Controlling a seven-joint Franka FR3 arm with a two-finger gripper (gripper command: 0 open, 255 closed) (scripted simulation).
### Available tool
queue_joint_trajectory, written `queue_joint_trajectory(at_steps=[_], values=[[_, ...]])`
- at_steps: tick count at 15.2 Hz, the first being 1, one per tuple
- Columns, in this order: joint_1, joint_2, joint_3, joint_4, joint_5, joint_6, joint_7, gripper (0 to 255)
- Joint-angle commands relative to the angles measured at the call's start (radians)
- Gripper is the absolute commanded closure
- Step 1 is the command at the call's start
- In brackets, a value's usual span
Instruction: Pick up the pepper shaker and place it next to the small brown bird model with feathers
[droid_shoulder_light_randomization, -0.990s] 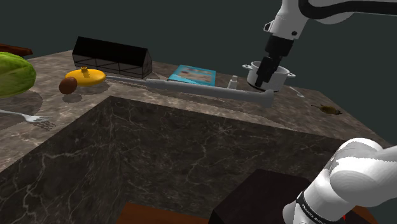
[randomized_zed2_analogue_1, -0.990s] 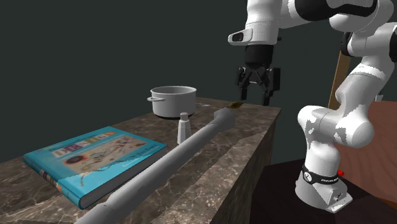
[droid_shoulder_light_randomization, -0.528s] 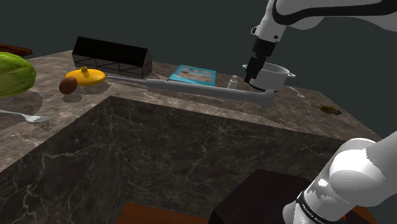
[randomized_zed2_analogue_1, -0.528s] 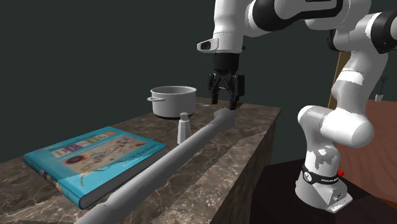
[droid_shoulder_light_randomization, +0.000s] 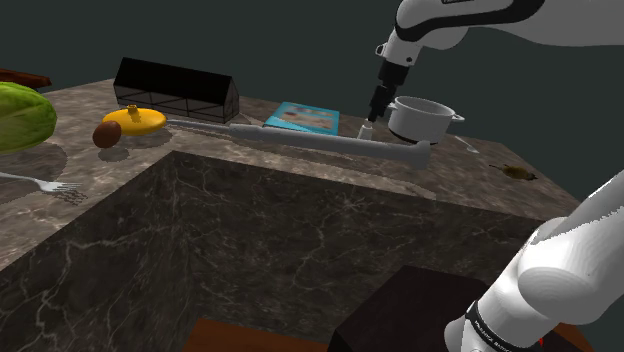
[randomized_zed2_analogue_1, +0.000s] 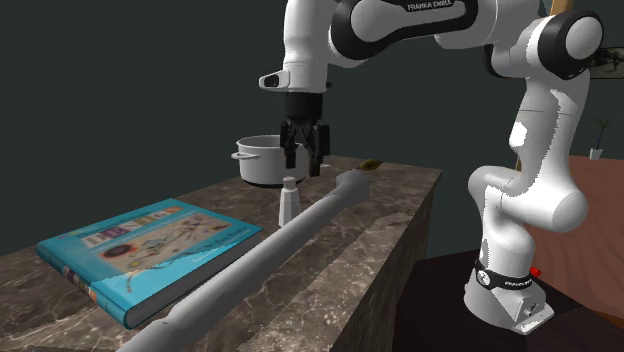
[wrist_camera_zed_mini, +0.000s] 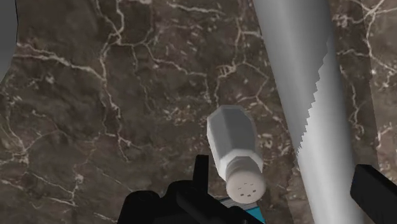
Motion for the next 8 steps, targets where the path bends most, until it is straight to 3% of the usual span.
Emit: queue_joint_trajectory(at_steps=[1, 8], values=[[-0.005, 0.072, -0.017, 0.057, 0.018, 0.012, -0.048, 0], [-0.003, 0.081, -0.014, -0.026, 0.022, 0.105, -0.050, 0]])
